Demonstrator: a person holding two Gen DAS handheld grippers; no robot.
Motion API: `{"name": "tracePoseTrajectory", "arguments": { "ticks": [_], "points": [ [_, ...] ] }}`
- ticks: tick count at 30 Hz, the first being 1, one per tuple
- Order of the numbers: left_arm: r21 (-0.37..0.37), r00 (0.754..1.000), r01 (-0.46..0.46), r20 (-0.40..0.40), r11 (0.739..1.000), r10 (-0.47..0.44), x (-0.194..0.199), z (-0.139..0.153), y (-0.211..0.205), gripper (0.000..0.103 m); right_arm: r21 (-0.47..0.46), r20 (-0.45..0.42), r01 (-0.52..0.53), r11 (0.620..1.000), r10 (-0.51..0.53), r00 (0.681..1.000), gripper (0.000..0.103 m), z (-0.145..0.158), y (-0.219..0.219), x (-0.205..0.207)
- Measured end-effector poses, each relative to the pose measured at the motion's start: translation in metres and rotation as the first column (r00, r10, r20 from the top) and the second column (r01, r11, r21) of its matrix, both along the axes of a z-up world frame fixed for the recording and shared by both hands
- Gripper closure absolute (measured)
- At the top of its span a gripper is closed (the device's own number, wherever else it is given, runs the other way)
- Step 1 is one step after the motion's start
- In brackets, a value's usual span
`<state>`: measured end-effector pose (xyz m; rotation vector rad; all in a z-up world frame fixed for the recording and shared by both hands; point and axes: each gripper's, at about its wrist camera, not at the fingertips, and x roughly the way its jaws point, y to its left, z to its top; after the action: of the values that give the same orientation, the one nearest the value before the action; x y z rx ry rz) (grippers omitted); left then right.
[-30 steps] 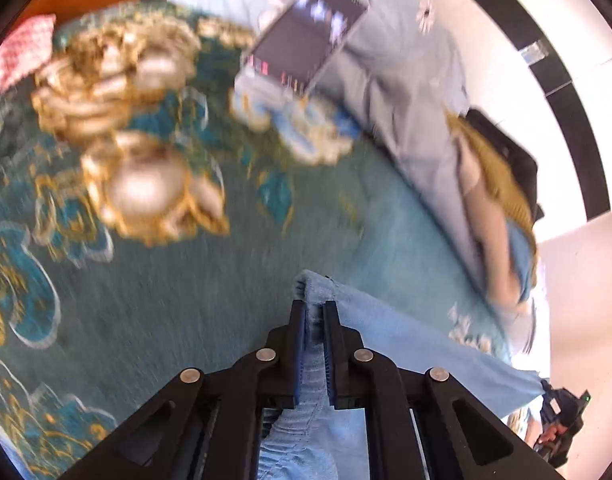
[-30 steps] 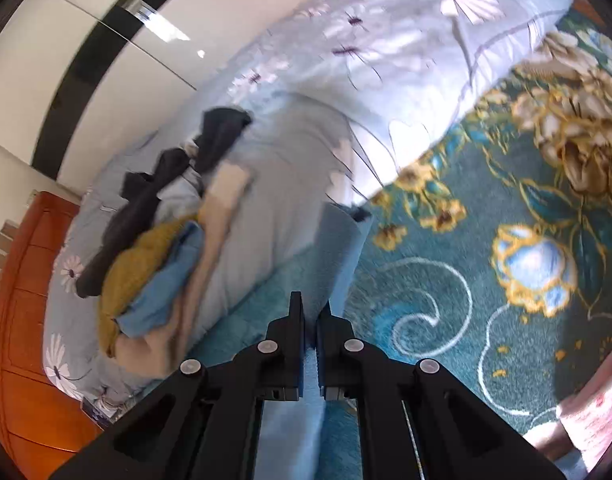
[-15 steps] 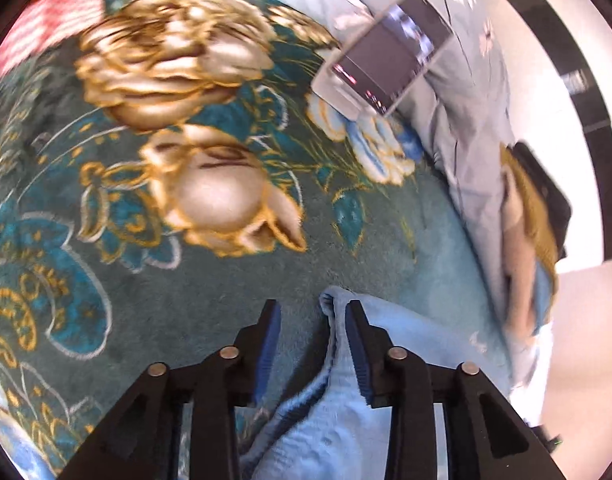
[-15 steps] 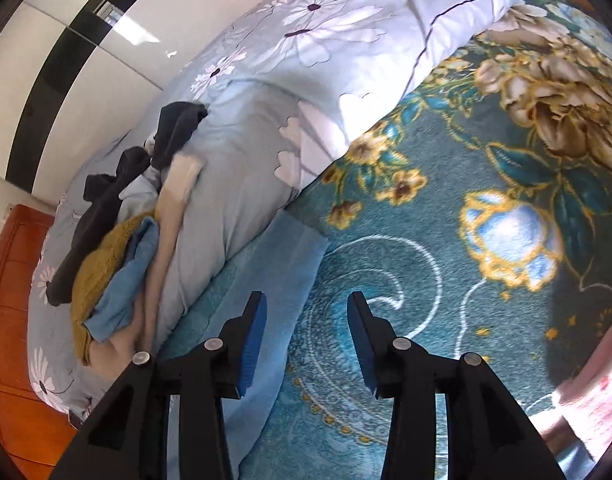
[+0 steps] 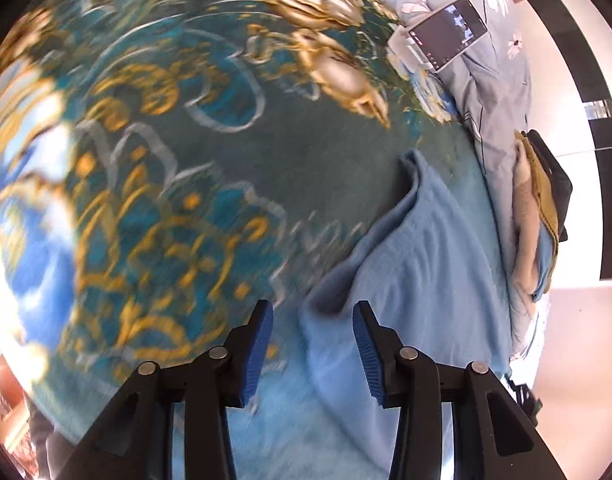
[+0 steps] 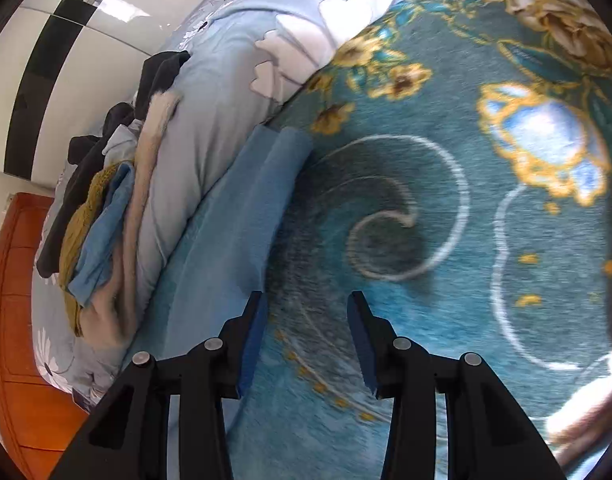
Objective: Fold clothes
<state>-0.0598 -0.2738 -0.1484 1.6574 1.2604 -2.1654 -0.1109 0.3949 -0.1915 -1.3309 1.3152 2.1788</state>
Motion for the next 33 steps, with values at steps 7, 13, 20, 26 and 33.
{"name": "tracePoseTrajectory", "arguments": {
  "ticks": [7,13,20,26,33],
  "points": [
    [-0.016,1.0,-0.007,-0.004,1.0,0.007,0.018,0.013,0.002,0.056,0.083,0.039,-0.064,0.994,0.061,0.997,0.07,0.001,-0.019,-0.04],
    [0.002,1.0,0.002,-0.017,1.0,-0.002,0.018,0.017,0.01,0.052,0.123,-0.091,-0.039,0.992,0.05,0.995,0.1,0.045,-0.025,-0.037],
    [0.024,0.999,0.027,0.037,0.999,-0.028,0.022,0.003,0.024,0.05,0.158,0.063,-0.064,0.985,0.055,0.997,0.097,0.026,-0.015,-0.02],
    [0.041,0.999,0.03,0.039,0.999,-0.032,0.017,-0.004,0.033,0.048,0.104,0.007,-0.053,0.993,0.053,0.999,0.086,0.049,-0.005,0.033],
    [0.063,0.999,0.0,0.047,0.998,-0.003,0.004,-0.019,0.043,0.047,0.006,0.034,-0.155,0.988,0.155,0.987,0.078,0.066,-0.015,0.158]
  ]
}}
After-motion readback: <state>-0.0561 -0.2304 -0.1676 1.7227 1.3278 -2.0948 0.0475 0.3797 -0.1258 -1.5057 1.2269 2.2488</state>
